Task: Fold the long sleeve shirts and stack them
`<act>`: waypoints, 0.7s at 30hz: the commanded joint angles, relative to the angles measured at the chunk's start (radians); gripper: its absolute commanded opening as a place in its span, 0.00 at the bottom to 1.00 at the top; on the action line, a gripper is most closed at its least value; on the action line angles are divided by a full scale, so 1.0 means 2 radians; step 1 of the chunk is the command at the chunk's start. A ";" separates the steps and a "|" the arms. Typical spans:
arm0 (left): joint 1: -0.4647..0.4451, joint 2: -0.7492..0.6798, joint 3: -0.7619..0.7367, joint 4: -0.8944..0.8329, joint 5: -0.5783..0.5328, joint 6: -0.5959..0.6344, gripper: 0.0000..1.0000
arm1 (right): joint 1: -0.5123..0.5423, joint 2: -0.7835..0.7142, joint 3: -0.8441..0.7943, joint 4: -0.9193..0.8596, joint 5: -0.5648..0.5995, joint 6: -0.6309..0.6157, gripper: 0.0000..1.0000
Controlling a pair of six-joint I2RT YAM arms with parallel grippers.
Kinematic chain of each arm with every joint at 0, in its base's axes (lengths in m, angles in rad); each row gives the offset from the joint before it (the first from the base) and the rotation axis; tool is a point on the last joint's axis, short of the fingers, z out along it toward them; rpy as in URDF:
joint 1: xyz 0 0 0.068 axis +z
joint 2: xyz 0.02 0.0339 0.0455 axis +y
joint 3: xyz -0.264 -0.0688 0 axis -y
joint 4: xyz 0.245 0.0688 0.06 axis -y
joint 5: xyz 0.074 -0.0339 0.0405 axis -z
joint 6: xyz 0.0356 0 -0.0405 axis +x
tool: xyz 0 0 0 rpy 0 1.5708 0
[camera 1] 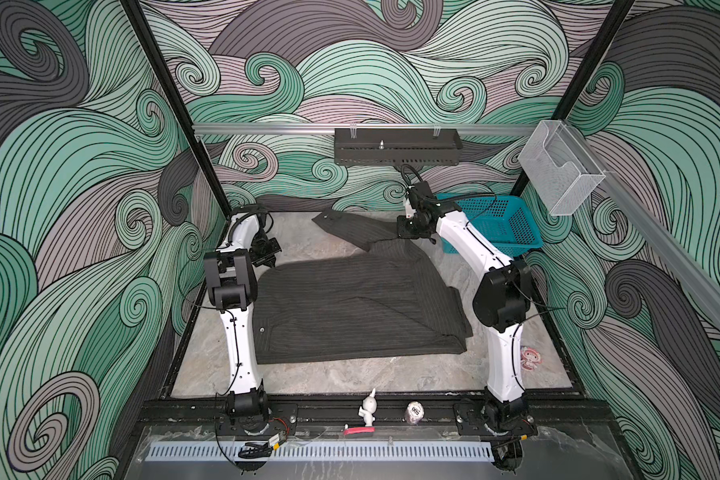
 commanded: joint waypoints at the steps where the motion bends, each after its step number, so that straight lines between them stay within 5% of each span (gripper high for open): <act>1: -0.003 -0.064 -0.045 0.016 0.005 0.016 0.00 | 0.004 -0.045 -0.061 0.021 -0.005 0.016 0.00; 14: -0.005 -0.223 -0.284 0.075 0.017 0.024 0.00 | 0.029 -0.204 -0.282 0.054 0.009 0.032 0.00; 21: -0.013 -0.234 -0.323 0.083 0.012 0.022 0.00 | 0.054 -0.260 -0.363 0.063 0.018 0.048 0.00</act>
